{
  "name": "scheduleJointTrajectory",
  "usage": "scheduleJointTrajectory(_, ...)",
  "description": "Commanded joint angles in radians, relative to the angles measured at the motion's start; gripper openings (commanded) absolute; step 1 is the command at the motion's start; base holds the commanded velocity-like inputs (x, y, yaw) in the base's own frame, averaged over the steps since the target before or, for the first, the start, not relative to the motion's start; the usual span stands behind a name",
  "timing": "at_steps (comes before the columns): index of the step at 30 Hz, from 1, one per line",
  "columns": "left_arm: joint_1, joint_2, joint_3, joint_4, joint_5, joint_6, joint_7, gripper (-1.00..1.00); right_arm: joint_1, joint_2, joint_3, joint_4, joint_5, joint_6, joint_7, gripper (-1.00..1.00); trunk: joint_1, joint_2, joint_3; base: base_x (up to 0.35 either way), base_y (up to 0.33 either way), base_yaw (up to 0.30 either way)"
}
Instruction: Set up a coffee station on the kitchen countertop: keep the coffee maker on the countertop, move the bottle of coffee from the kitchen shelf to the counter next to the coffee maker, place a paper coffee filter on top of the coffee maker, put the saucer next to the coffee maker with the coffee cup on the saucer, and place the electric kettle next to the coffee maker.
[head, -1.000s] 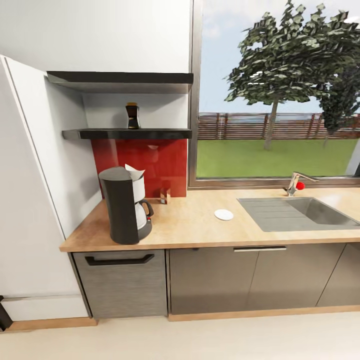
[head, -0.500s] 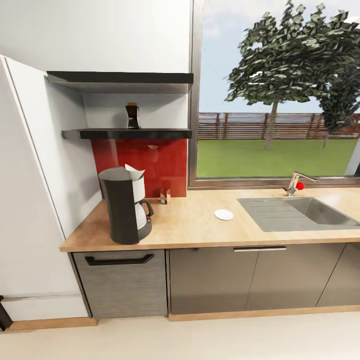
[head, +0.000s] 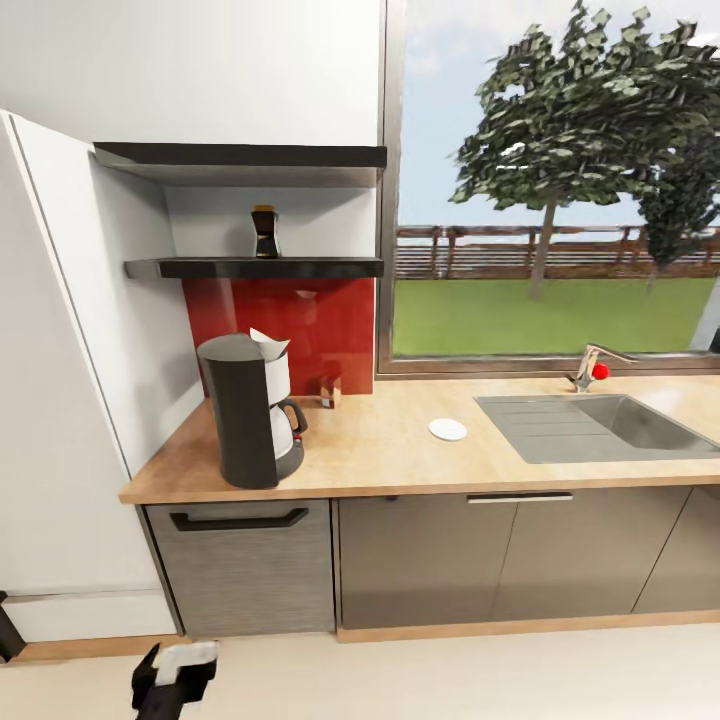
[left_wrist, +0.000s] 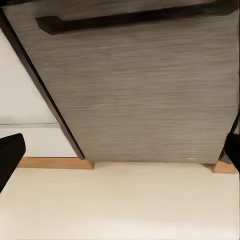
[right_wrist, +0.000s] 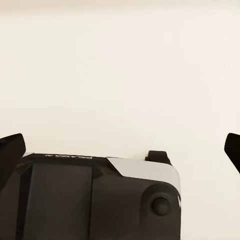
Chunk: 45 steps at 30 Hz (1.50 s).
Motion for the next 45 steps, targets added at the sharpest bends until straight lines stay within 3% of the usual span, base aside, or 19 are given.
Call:
scheduleJointTrajectory(1,-0.001,0.000,-0.001,-0.008,0.000,-0.008,0.004,1.00,0.000,0.000,0.008,0.000,-0.008,-0.002,-0.003,1.00,0.000,-0.001,0.000,0.000,0.000,0.000)
scheduleJointTrajectory(13,-0.068,-0.004,-0.008,-0.175,-0.007,-0.051,0.003,1.00,0.000,-0.001,0.008,0.000,-0.009,-0.002,-0.004,1.00,0.000,-0.001,0.000,0.000,0.000,0.000)
scheduleJointTrajectory(18,-0.125,-0.004,-0.008,-0.239,-0.008,-0.049,0.002,1.00,0.000,-0.002,0.008,0.000,-0.009,-0.003,-0.005,1.00,0.000,-0.001,0.000,0.000,0.000,0.000)
scheduleJointTrajectory(25,-0.255,-0.004,-0.008,-0.354,-0.006,-0.032,-0.001,1.00,0.000,-0.008,0.008,0.000,-0.010,-0.005,-0.005,1.00,0.000,-0.001,0.000,0.000,0.000,0.000)
scheduleJointTrajectory(29,-0.290,-0.010,-0.009,-0.440,-0.007,-0.011,-0.003,1.00,0.000,-0.014,0.008,0.000,-0.011,-0.005,-0.005,1.00,0.000,-0.001,0.000,0.000,0.000,0.000)
scheduleJointTrajectory(35,-0.334,-0.037,-0.020,-0.603,-0.007,0.124,-0.008,1.00,0.000,-0.016,0.008,0.000,-0.010,-0.005,-0.005,1.00,0.000,-0.001,0.000,0.000,0.000,0.000)
scheduleJointTrajectory(40,-0.458,-0.053,-0.068,-0.656,-0.008,0.260,-0.004,1.00,0.000,-0.016,0.008,0.000,-0.011,-0.005,-0.005,1.00,0.000,-0.001,0.000,0.000,0.000,0.000)
scheduleJointTrajectory(45,-0.598,-0.063,-0.085,-0.663,-0.002,0.392,0.002,1.00,0.000,-0.016,0.008,0.000,-0.012,-0.005,-0.005,1.00,0.000,-0.001,0.000,0.000,0.000,0.000)
